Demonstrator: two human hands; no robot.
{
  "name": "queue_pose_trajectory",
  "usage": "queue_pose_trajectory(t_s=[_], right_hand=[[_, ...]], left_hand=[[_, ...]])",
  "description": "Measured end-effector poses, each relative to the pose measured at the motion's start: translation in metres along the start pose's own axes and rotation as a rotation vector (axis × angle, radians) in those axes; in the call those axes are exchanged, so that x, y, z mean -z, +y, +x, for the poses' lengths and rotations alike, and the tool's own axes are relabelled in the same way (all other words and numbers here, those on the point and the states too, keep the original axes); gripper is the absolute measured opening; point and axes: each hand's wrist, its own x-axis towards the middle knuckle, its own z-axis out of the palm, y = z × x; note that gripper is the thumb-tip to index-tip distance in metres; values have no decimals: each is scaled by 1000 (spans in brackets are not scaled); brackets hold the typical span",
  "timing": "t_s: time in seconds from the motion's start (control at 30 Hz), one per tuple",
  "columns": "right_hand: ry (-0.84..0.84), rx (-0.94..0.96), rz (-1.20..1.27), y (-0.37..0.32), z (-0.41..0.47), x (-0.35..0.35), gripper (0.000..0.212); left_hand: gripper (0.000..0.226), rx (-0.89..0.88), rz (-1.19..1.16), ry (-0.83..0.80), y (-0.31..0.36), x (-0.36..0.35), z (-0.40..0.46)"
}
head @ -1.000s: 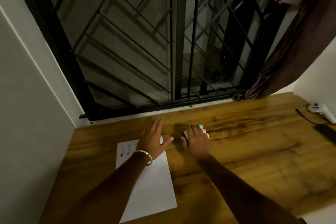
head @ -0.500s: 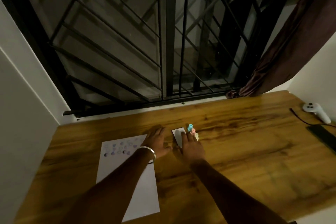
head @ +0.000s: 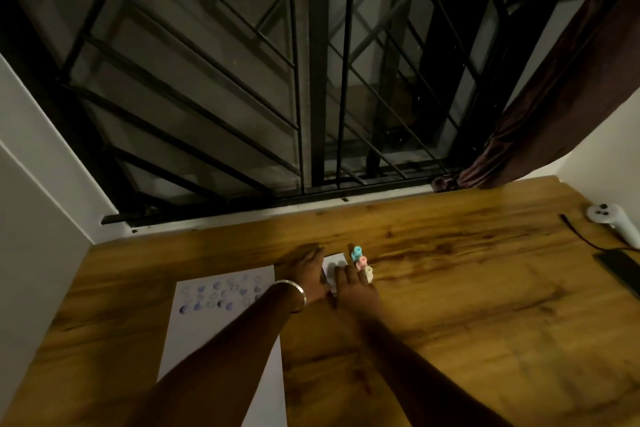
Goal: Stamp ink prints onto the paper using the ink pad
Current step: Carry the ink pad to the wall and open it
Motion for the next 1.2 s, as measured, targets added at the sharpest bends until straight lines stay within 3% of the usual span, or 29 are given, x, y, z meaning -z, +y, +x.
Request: queue_pose_trajectory(t_s=[0.27,0.43,0.6,0.77,0.87,0.97,1.03,1.13,1.2], right_hand=[[78,-48,47,2,2,-7,65],[15,-38,35,2,6,-5,60],[144,-15,-37,-5,-1,5,64],[136,92,43,-4,-2,1,61],[102,112,-11,-7,-6,9,63],[208,202,-7,-14,-11,11,67],[129,225,0,-19,-13,10,68],[140,256,26,-33,-15,9,67],[170,289,34,-45,-16,9,65]], left_hand=[[74,50,-62,-62,-4,-15,14],[69,59,-104,-47,-3,-19,18],[76,58,-51,-32,-9,-18,21],[79,9,65,11,-17,-13,12],[82,21,1,6,-23,-9,3],[80,57,-43,1,-28,-1,-8],[80,81,-56,7,-35,5,-17],[82,96,-96,39,-49,13,-31],[73,93,-118,65,-59,18,-42]])
